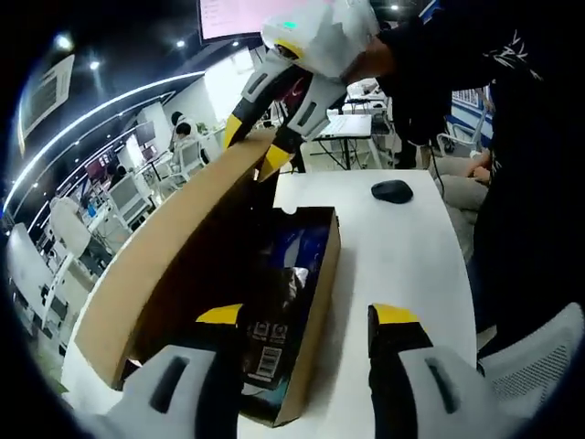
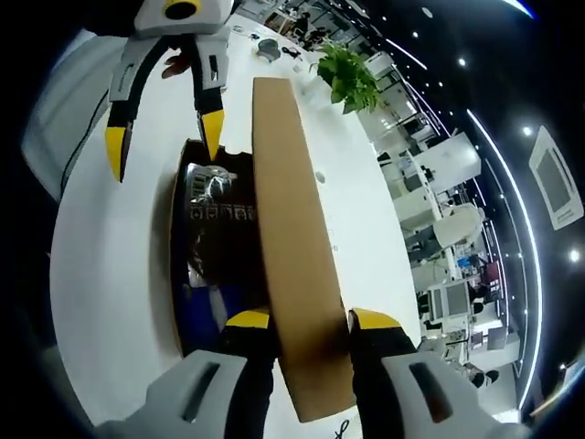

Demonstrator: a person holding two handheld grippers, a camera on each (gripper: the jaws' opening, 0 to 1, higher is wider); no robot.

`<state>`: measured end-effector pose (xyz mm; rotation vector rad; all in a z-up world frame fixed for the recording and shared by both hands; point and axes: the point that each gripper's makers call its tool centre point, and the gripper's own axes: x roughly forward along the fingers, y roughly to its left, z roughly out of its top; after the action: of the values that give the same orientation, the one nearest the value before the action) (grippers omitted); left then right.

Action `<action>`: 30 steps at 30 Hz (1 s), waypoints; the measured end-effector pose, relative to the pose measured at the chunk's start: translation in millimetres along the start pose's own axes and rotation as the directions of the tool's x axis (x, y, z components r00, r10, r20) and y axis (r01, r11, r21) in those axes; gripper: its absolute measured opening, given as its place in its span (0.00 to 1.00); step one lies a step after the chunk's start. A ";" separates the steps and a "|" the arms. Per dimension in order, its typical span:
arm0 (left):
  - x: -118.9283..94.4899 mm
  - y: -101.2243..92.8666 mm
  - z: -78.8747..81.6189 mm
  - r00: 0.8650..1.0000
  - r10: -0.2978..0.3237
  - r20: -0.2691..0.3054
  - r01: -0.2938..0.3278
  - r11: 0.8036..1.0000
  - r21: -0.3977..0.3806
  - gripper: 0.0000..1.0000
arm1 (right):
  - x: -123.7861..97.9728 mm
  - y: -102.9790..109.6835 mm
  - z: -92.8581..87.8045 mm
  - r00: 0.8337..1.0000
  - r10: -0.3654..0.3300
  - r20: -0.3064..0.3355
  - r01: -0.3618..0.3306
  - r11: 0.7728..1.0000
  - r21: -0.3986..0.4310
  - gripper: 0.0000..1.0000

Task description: Operate the shoe box by opening the lid, removing the specified soft item, and placing it in the target area until the item is outside and the box remains undamaged.

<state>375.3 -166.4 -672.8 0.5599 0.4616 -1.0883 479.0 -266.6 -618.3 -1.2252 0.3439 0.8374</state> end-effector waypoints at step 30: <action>34.4 -8.1 -26.3 0.983 -0.161 0.092 0.160 0.987 0.011 0.34 | 0.7 6.0 -0.9 0.998 0.004 -0.055 -0.002 0.999 0.039 0.30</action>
<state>379.5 -176.4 -715.4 0.4792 0.4287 -1.2643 475.3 -266.6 -623.2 -1.2133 0.4052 0.7967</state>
